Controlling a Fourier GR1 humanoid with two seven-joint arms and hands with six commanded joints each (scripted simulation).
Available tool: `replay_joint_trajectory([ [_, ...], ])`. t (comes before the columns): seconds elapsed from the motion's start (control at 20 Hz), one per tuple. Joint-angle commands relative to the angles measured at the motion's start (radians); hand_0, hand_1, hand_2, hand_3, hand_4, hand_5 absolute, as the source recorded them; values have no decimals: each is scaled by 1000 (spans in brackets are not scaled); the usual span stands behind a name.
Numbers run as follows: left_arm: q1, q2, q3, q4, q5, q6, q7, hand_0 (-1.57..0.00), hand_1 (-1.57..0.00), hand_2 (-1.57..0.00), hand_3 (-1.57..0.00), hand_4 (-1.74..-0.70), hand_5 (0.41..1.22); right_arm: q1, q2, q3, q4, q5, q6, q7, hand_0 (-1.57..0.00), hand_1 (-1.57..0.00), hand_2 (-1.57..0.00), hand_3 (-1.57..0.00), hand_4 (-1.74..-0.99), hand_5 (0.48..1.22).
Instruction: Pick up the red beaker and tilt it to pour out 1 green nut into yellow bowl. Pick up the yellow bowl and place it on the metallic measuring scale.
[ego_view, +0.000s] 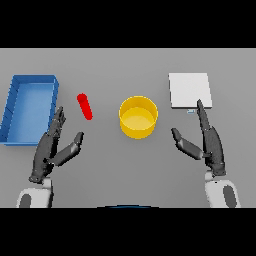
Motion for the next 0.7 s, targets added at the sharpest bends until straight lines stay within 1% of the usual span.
replay_joint_trajectory([
  [0.0, 2, 5, -8, -18, -5, -5, 28, 1, 1, 1, 1, -1138, 660, 0, -6, 1, -11, 9, -2, 24, 1, 1, 1, 1, -1071, 581],
  [0.05, -5, 12, -3, -16, -8, -3, 57, 1, 1, 1, 1, -1136, 657, -3, -7, 6, -13, 9, 4, 24, 1, 1, 1, 1, -1084, 585],
  [0.1, 5, 8, -14, -18, -10, -10, 65, 1, 1, 1, 1, -1138, 655, -7, -6, 0, -13, -11, 16, 31, 1, 1, 1, 1, -1103, 592],
  [0.15, 4, 11, -15, -21, -11, -13, 70, 1, 1, 1, 1, -1139, 652, -2, -3, 7, -15, -9, 20, 35, 1, 1, 1, 1, -1118, 600],
  [0.2, 1, 10, -18, -15, -16, -12, 75, 1, 1, 1, 1, -1137, 650, 6, -14, 1, -25, -22, 33, 23, 1, 1, 1, 1, -1131, 607],
  [0.25, -18, 9, -11, 10, -15, -12, 90, 1, 1, 1, 1, -1137, 649, -7, -17, -9, -9, -35, 38, 27, 1, 1, 1, 1, -1147, 614],
  [0.3, -32, 7, -11, 37, -19, -12, 91, 1, 1, 1, 1, -1136, 648, -9, -4, 6, -10, -34, 43, 15, 1, 1, 1, 1, -1163, 624],
  [0.35, -64, 6, -2, 77, -15, -14, 99, 1, 1, 1, 1, -1137, 647, -1, -3, 3, -22, -56, 58, 15, 1, 1, 1, 1, -1180, 627],
  [0.4, -100, 7, 12, 110, -3, -18, 115, 1, 1, 1, 1, -1145, 643, 2, 1, 5, -29, -60, 61, 29, 1, 1, 1, 1, -1189, 626],
  [0.45, -130, 6, 25, 143, 0, -14, 116, 1, 1, 1, 1, -1158, 645, 9, 2, 7, -33, -68, 68, 26, 1, 1, 1, 1, -1197, 627],
  [0.55, -177, 6, 49, 222, 10, -16, 77, 1, 1, 1, 1, -1178, 650, 8, -4, -9, -25, -85, 72, 19, 1, 1, 1, 1, -1215, 628],
  [0.6, -216, 16, 64, 275, 8, -17, 72, 1, 1, 1, 1, -1178, 648, 1, 2, -4, -26, -80, 69, 23, 1, 1, 1, 1, -1219, 626],
  [0.65, -244, 22, 73, 313, 5, -18, 62, 1, 1, 1, 1, -1177, 644, 9, -1, -7, -19, -83, 72, 9, 1, 1, 1, 1, -1220, 626],
])
